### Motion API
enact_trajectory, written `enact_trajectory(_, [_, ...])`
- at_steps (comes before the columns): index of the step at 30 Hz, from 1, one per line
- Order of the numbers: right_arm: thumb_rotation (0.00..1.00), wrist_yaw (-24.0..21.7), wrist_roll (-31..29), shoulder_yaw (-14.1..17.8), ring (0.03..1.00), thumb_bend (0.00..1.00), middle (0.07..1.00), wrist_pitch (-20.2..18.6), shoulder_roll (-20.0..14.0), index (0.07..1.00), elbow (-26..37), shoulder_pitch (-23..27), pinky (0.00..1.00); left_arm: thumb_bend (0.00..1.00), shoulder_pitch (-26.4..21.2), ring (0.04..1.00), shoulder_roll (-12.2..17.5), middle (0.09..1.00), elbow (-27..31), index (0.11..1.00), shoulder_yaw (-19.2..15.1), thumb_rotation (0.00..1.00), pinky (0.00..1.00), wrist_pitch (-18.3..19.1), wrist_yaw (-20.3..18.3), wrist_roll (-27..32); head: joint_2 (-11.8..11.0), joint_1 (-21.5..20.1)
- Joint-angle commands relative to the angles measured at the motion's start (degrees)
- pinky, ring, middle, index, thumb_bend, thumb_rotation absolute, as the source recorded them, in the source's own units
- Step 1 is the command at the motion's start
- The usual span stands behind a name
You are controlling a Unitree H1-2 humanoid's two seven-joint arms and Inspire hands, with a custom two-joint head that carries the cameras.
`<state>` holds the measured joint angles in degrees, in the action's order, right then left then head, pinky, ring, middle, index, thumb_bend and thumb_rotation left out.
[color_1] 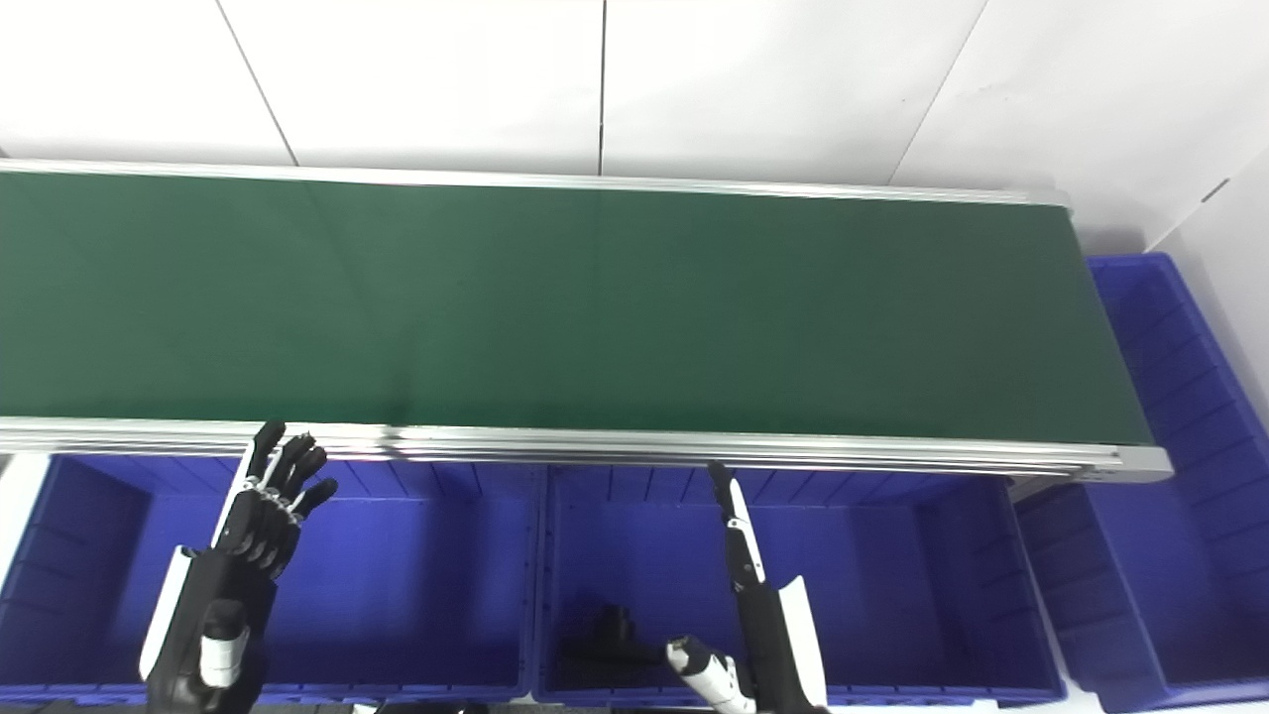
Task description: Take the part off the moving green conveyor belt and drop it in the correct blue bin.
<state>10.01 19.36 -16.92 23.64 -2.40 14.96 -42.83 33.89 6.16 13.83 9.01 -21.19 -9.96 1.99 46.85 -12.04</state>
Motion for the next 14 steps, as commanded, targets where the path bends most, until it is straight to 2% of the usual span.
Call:
enact_trajectory(1, [1.0, 2.0, 1.1, -1.0, 1.0, 1.0, 1.0, 3.2, -0.3, 1.0, 0.4, 0.2, 1.0, 1.0, 0.1, 0.948, 1.0, 0.967, 0.8, 1.0, 0.1, 0.97, 0.88, -2.0, -0.5, 0.4, 0.1, 0.0])
enact_trajectory(5, [1.0, 4.3, 0.3, -2.3, 1.0, 1.0, 1.0, 3.3, -0.7, 1.0, -0.3, 0.8, 1.0, 1.0, -0.1, 0.946, 1.0, 0.963, 0.7, 1.0, -0.4, 0.97, 0.88, -2.3, 0.1, -0.5, -0.2, -0.5])
enact_trajectory(8, [1.0, 3.7, -3.4, -3.1, 1.0, 1.0, 1.0, 3.3, -0.9, 1.0, -0.5, 0.9, 0.99, 1.0, -0.3, 0.962, 0.8, 0.989, 0.2, 1.0, -0.7, 0.97, 0.9, -2.7, 0.7, -1.7, -0.5, -0.2])
enact_trajectory(11, [1.0, 2.7, -4.3, -2.7, 1.0, 1.0, 1.0, 2.9, -0.7, 1.0, -0.6, 0.9, 0.97, 1.0, -0.4, 0.967, 0.6, 0.998, 0.1, 1.0, -0.5, 0.97, 0.9, -2.5, 0.7, -2.0, -0.3, 1.5])
enact_trajectory(14, [1.0, 0.8, -4.2, -2.5, 1.0, 1.0, 1.0, 2.3, -1.2, 1.0, -0.7, 1.0, 0.99, 1.0, -0.6, 0.965, 0.7, 0.995, 0.1, 1.0, -0.1, 0.98, 0.89, -2.7, 0.4, -2.9, -0.4, 2.2])
